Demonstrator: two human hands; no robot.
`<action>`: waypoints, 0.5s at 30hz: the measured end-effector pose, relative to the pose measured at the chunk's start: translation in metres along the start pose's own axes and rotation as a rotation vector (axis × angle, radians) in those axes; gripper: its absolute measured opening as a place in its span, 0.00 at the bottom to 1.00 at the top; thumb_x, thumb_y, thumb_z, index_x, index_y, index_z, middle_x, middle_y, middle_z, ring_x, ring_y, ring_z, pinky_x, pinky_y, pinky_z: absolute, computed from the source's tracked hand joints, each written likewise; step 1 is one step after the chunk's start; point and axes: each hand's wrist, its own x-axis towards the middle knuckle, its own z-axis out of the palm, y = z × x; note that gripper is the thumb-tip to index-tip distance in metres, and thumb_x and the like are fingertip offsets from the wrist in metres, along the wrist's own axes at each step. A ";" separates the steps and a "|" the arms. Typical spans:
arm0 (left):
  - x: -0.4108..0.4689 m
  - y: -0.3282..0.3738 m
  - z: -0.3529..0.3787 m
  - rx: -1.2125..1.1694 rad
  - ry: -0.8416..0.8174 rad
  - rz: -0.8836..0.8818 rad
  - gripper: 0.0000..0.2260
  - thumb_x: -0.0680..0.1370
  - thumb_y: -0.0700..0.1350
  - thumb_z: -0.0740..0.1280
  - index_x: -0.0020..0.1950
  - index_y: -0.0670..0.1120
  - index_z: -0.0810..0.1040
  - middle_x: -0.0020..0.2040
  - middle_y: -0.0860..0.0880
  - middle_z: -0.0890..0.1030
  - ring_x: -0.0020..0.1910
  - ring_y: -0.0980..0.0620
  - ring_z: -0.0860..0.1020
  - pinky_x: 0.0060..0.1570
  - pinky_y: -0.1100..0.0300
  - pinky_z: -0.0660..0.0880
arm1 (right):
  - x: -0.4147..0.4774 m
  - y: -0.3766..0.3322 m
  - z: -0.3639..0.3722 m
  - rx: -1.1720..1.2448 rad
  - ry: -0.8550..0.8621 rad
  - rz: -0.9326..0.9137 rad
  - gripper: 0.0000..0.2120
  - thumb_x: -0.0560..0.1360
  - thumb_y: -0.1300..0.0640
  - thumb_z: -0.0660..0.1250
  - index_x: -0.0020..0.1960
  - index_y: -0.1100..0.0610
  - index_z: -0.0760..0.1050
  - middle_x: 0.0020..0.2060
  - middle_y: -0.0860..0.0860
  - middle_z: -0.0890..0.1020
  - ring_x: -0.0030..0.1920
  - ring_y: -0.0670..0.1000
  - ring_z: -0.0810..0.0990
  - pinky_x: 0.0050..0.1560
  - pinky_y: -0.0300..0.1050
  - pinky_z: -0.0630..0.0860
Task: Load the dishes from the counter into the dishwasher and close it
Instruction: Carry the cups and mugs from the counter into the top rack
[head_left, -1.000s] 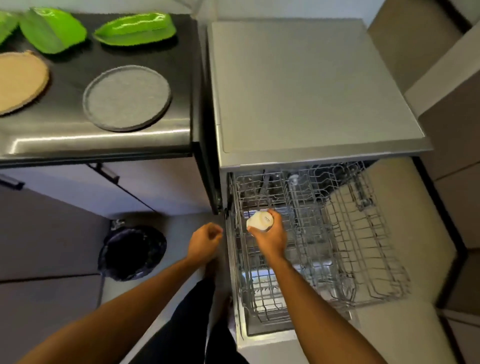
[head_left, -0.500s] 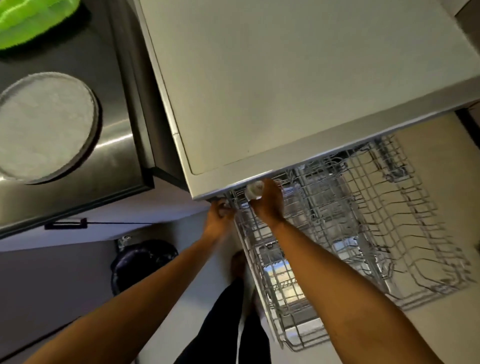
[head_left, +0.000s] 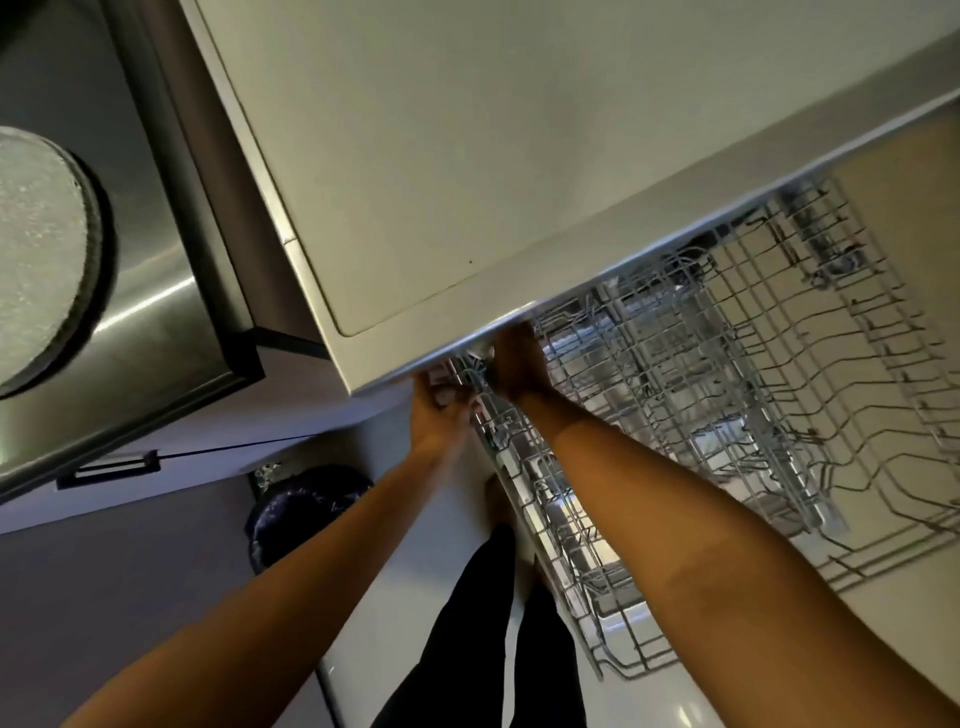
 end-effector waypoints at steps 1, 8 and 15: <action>0.000 0.000 -0.001 -0.005 -0.010 0.005 0.20 0.77 0.35 0.69 0.66 0.44 0.67 0.54 0.44 0.78 0.46 0.49 0.80 0.38 0.61 0.79 | -0.004 -0.001 -0.002 0.074 0.033 0.008 0.16 0.72 0.65 0.71 0.60 0.65 0.76 0.56 0.63 0.78 0.58 0.63 0.77 0.54 0.51 0.75; -0.013 0.007 0.001 0.003 0.013 0.027 0.13 0.77 0.31 0.67 0.56 0.43 0.68 0.44 0.47 0.78 0.36 0.53 0.77 0.29 0.65 0.75 | -0.048 0.005 -0.025 0.411 0.155 0.255 0.14 0.75 0.62 0.68 0.59 0.53 0.81 0.57 0.53 0.84 0.54 0.52 0.80 0.53 0.42 0.75; -0.048 0.003 -0.017 -0.034 -0.049 0.036 0.10 0.81 0.34 0.57 0.58 0.42 0.75 0.43 0.46 0.80 0.32 0.54 0.76 0.26 0.66 0.69 | -0.112 0.012 -0.038 0.404 0.078 0.231 0.12 0.75 0.66 0.67 0.56 0.57 0.81 0.47 0.52 0.84 0.46 0.51 0.81 0.48 0.41 0.75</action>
